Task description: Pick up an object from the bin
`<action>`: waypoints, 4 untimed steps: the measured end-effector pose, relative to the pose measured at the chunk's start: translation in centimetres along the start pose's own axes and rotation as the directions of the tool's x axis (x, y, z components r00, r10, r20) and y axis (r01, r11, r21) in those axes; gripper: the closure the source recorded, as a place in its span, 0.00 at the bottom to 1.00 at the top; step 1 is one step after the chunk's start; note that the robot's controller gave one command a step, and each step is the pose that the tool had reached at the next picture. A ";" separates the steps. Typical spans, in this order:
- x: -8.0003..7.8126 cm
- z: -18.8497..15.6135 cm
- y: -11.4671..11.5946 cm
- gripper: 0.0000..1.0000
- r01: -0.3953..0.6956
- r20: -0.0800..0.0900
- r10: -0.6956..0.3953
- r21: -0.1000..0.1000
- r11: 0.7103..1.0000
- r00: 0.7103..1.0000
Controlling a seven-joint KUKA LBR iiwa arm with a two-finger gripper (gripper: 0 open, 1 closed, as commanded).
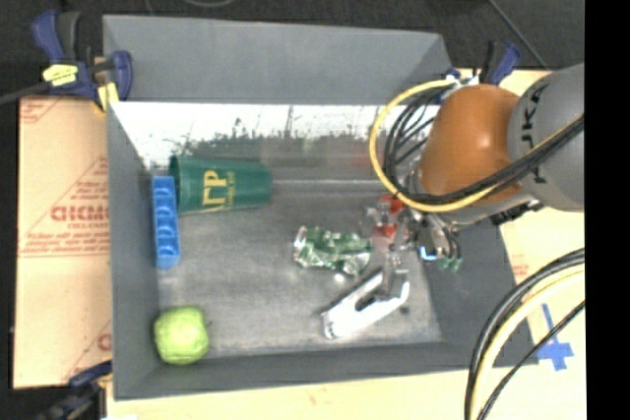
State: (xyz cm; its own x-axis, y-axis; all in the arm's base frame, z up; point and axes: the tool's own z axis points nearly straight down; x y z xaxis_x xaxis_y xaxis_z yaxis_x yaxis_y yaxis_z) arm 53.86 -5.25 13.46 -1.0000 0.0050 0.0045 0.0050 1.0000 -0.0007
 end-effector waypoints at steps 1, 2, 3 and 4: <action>-0.1 -0.5 0.0 0.00 0.001 0.007 -0.001 0.001 1.000 1.000; -1.2 2.5 0.9 0.00 0.054 0.014 -0.054 0.002 0.999 0.998; -2.2 5.8 3.0 1.00 0.004 0.027 -0.004 0.001 1.000 1.000; -2.2 5.8 3.0 1.00 0.005 0.027 -0.005 0.001 1.000 1.000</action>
Offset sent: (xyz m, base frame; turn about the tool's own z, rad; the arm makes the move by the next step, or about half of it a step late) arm 0.0186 0.0214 -0.0646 -0.1167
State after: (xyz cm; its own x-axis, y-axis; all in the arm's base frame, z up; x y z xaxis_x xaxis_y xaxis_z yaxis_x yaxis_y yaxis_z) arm 56.03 -2.27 7.67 -0.9997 0.0004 -0.0227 0.0005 1.0000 -0.0017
